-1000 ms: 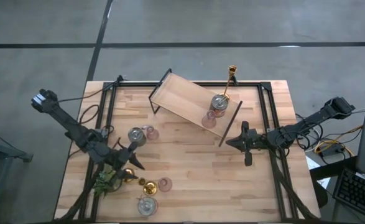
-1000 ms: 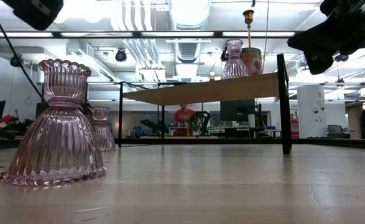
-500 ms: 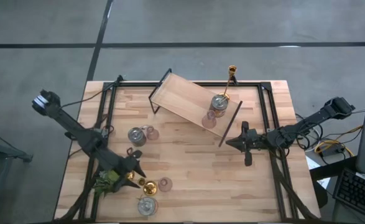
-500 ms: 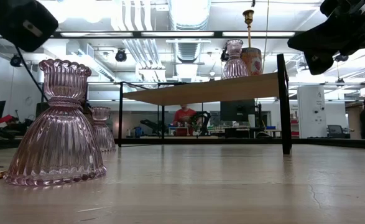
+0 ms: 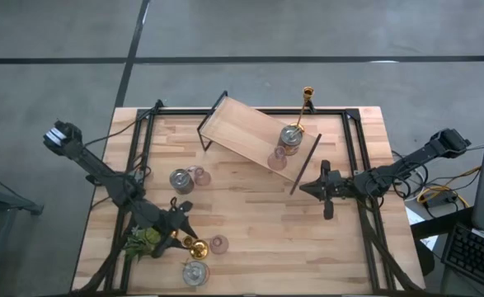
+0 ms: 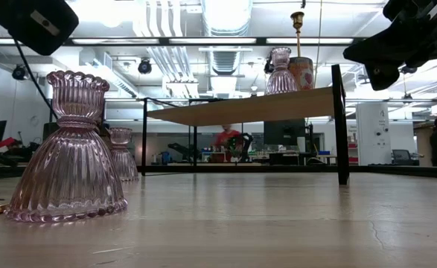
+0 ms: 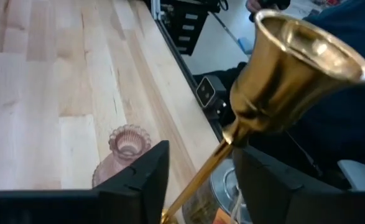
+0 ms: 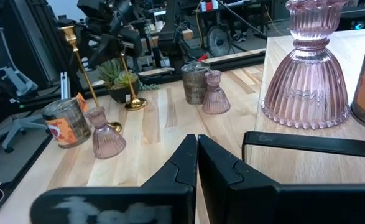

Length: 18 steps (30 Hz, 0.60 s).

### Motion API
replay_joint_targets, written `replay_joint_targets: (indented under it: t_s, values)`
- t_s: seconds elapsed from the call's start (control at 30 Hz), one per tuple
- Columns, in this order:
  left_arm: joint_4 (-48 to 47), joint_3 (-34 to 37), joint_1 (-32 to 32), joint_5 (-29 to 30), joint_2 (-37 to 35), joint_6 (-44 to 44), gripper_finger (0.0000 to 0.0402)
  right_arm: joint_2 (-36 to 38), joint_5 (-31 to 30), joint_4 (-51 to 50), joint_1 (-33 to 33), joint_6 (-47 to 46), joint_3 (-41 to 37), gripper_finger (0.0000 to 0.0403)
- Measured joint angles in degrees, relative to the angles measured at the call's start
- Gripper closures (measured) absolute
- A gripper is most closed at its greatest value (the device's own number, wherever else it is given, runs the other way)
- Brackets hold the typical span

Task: Pick & Place candle stick holders
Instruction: Put the right gold candle holder on the shelf aligned with the other gold candle holder

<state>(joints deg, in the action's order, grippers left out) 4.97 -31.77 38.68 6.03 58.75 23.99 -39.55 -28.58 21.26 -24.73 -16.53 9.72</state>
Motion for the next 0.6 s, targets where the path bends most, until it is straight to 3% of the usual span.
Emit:
replay_joint_targets:
  t_s: [0.37, 0.6]
  values:
    - [1.15, 0.00, -0.07, -0.20, 0.30, -3.79, 0.0378, 0.01, -0.09, 0.00, 0.00, 0.00, -0.15, 0.0394]
    - [0.74, -0.47, -0.84, 1.88, -2.20, -6.49, 0.0377, 0.00, -0.09, 0.02, 0.00, -0.26, -0.41, 0.0394]
